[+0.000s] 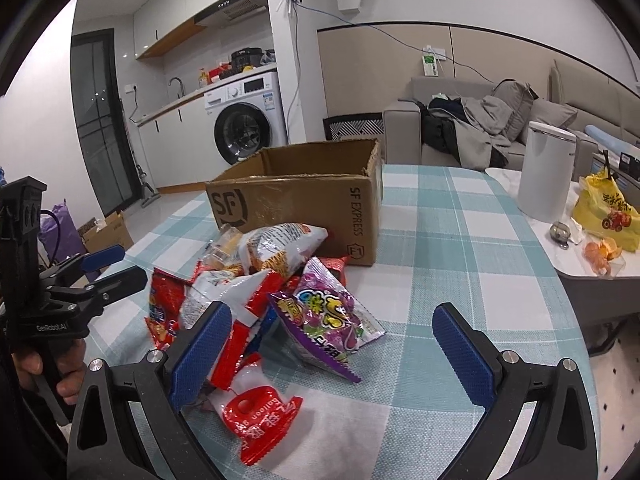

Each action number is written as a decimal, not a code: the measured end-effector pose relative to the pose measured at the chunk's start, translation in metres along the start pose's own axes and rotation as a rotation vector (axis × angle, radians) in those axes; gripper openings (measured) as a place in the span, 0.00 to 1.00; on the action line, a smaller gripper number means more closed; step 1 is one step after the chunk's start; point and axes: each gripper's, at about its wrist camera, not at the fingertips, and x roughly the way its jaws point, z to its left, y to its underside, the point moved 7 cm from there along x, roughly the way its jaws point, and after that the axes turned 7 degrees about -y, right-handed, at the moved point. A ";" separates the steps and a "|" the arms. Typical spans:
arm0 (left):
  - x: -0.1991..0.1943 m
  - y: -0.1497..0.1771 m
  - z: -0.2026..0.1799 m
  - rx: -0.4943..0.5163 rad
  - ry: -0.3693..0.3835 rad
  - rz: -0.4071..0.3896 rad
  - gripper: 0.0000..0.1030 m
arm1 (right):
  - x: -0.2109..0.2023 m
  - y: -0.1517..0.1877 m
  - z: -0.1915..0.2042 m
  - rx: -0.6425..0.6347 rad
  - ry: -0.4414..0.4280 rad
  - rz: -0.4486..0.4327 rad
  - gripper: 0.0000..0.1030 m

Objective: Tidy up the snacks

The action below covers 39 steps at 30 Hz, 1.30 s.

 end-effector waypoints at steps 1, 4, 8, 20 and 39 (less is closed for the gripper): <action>0.002 0.000 0.001 0.000 -0.003 0.010 0.99 | 0.002 0.000 -0.002 0.003 0.004 0.010 1.00; 0.008 0.001 0.003 -0.006 -0.011 0.035 0.99 | 0.006 0.000 -0.005 0.013 0.005 0.032 1.00; 0.017 0.004 0.005 -0.004 -0.016 0.066 0.99 | 0.014 0.004 -0.009 0.028 0.003 0.067 1.00; 0.055 0.018 0.005 0.000 -0.008 0.201 0.99 | 0.038 0.011 -0.015 0.052 -0.022 0.155 1.00; 0.096 0.033 -0.001 -0.023 0.156 0.343 0.59 | 0.084 0.017 -0.025 0.122 -0.076 0.269 0.82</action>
